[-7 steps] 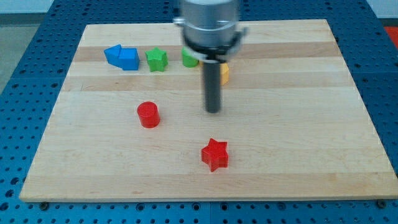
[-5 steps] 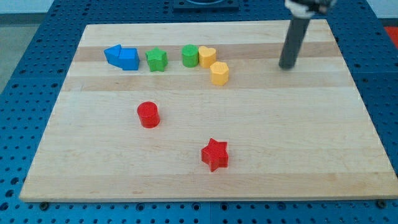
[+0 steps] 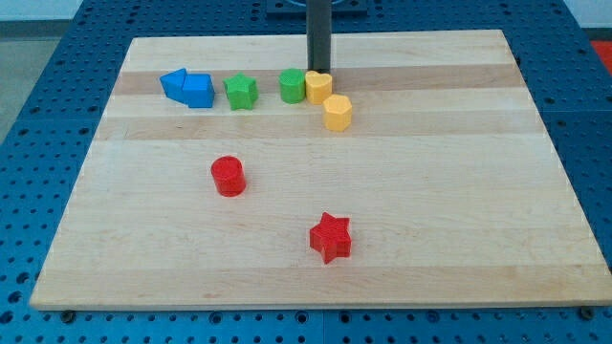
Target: Make the yellow blocks be in the center of the board
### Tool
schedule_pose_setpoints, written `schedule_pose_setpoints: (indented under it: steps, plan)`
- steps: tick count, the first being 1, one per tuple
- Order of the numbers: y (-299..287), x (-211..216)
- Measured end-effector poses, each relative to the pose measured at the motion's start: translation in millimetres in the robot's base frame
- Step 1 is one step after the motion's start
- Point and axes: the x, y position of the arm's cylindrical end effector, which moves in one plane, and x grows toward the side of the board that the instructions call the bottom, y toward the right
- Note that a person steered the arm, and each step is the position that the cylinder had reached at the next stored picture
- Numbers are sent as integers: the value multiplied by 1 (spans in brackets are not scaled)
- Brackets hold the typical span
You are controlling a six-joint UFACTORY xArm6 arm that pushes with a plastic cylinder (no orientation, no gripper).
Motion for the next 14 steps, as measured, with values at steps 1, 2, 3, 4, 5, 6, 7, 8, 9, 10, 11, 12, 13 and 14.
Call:
schedule_pose_setpoints:
  steps: [1,2,3,4,5,6,7,8,9,10,11,12,13,14]
  plan:
    - [-1,18]
    - [0,42]
    - [2,72]
    - [2,98]
    - [-6,72]
    - [-10,25]
    - [32,40]
    - [45,61]
    - [30,63]
    - [13,64]
    - [11,85]
    - [11,103]
    - [-2,77]
    - [-49,43]
